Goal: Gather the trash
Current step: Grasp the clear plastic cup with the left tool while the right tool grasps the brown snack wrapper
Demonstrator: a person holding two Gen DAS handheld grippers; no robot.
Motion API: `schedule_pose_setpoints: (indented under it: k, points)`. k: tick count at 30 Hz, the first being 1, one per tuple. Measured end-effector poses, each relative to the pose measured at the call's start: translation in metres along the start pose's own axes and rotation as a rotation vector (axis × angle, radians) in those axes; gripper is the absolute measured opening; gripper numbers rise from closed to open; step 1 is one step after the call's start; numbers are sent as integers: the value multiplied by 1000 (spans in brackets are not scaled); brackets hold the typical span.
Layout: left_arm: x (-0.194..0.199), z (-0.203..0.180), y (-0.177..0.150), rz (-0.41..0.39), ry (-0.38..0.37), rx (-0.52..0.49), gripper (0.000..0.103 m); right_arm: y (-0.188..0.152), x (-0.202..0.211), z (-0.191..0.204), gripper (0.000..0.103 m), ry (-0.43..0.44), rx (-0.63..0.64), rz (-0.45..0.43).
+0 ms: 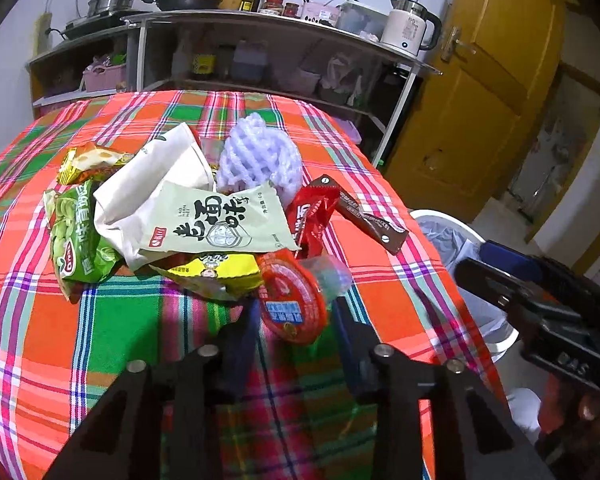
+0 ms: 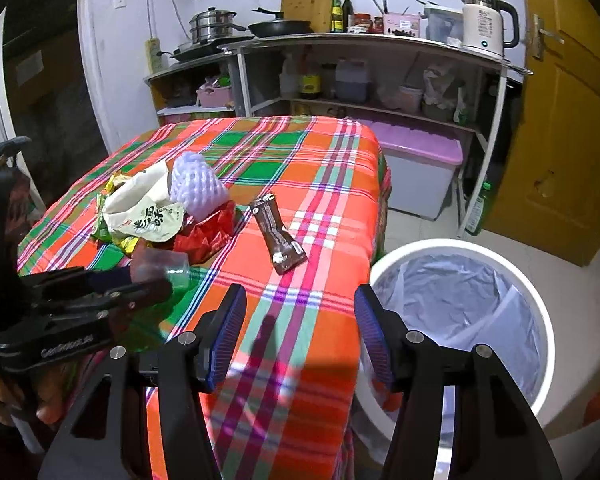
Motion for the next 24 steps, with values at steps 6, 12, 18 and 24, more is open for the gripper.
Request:
schedule_pose_setpoints:
  k: [6, 12, 18, 24]
  points:
    - [5, 2, -2, -14, -13, -16, 18, 12, -24, 0, 57, 35, 11, 37]
    - [10, 3, -2, -31, -23, -24, 10, 21, -47, 4, 53, 66, 32, 82]
    - [18, 6, -5, -43, -33, -18, 8, 30, -65, 7, 46, 76, 52, 115]
    - [23, 7, -6, -52, -39, -21, 8, 34, -78, 1, 46, 78, 42, 142]
Point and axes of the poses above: each gripper's, at about its wrist camera, not at the fingertips, and x roughly against the way its jaws point, z to its left, y to its top, the point moved 1 cm from there along -x, roughly the way its jaws point, and after that the axes turned 1 degree about y, right-handed, at the moved point
